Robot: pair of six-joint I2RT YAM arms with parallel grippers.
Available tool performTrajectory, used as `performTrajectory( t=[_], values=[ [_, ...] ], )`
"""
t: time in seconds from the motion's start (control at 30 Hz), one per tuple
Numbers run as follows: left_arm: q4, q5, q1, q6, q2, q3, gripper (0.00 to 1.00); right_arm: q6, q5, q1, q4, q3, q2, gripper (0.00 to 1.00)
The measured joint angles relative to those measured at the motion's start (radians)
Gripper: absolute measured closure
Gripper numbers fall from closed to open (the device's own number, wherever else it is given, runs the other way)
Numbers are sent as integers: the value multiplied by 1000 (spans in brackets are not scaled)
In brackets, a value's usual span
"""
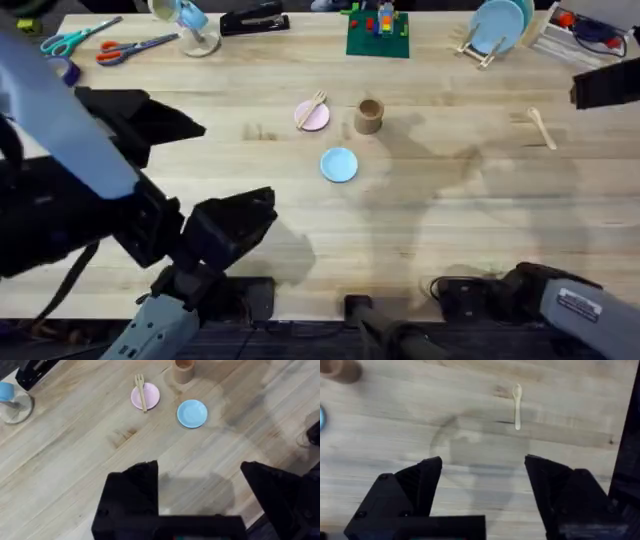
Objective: Pick up a utensil and set it on the pink plate, then put the other utensil in the container.
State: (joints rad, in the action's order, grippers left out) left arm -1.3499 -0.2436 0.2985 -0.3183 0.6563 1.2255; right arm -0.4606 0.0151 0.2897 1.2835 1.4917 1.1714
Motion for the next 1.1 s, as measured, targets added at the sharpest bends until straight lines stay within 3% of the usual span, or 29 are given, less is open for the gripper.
performTrajectory(
  t=[0.23, 0.7, 1.1],
  values=[
    [0, 0, 0, 0, 0, 0, 8, -64, 0, 82, -14, 2, 134, 7],
    [0, 0, 0, 0, 0, 0, 8, -113, 0, 111, -131, 2, 401, 6],
    [0, 0, 0, 0, 0, 0, 8, -116, 0, 216, -150, 2, 587, 7]
  ],
)
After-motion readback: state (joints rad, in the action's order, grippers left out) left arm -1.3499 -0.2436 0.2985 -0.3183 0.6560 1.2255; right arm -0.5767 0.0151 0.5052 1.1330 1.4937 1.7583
